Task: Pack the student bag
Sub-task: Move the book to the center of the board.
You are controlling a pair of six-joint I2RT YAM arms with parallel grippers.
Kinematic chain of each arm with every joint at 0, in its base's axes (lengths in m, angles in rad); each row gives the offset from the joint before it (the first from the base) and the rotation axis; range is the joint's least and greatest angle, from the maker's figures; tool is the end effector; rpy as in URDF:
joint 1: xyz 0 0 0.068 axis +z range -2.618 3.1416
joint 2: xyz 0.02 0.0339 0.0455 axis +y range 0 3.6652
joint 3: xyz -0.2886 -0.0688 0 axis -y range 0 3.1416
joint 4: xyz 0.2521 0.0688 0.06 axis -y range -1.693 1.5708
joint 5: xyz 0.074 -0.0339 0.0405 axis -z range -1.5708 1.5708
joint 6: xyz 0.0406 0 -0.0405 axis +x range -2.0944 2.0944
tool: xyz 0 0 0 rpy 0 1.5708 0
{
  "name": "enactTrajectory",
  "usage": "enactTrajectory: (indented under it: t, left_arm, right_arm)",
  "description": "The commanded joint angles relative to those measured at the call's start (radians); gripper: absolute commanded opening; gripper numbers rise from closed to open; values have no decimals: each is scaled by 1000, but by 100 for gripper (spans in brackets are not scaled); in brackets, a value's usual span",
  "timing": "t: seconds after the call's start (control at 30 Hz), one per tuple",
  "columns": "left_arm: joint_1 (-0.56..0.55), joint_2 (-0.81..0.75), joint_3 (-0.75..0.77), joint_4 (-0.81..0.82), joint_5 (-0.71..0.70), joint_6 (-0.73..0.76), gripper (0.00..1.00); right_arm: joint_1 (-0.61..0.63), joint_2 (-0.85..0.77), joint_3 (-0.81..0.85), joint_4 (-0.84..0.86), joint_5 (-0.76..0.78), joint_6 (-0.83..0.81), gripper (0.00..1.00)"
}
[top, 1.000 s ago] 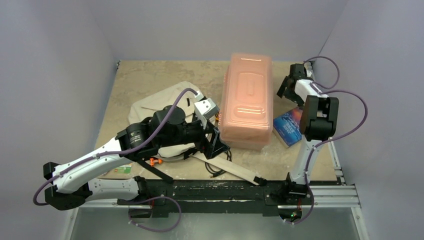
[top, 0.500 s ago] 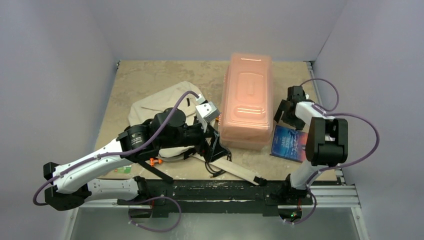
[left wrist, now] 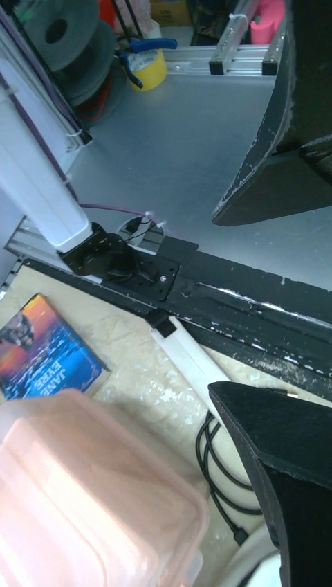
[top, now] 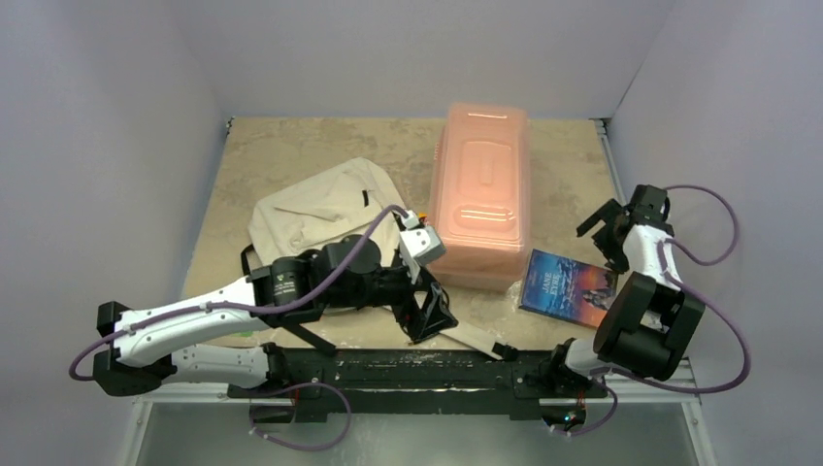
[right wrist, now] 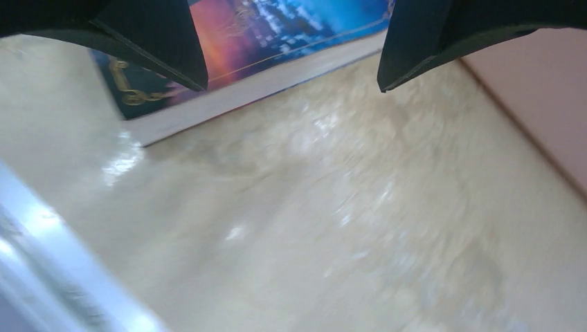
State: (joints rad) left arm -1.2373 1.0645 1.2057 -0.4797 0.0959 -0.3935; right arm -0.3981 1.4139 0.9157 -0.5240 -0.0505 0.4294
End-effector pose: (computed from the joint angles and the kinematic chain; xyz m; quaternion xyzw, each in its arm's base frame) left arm 0.0713 -0.2178 0.4228 0.3591 0.7323 -0.4470 0.3673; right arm 0.2633 -0.1085 0.2331 0.3806 0.8839 0.0285 0.2704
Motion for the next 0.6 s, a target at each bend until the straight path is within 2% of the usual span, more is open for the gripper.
enactTrajectory:
  t: [0.0,0.13,0.23,0.33,0.43,0.53,0.57]
  left_arm:
    - [-113,56,-49,153,-130,-5,82]
    - [-218,164,-78,256,-281,43,81]
    - [-242,252,-113,338,-349,-13,79]
    - [-244,329,-201,525,-402,-80,76]
    - [-257,413,-283,721,-479,-80,72]
    - [-258,479,-382,965,-514,-112,71]
    - [-258,497,-402,1037,-517,-122,70]
  right_arm:
    - [-63,-38,2,22,131,139,99]
    - [-36,72,51,30,94,63,93]
    - [63,70,58,43,150,47,92]
    - [102,106,66,28,106,53,91]
    - [152,125,50,9,123,59,89]
    - [168,121,-15,16,56,53,84]
    - [169,127,-31,6,20,39,78]
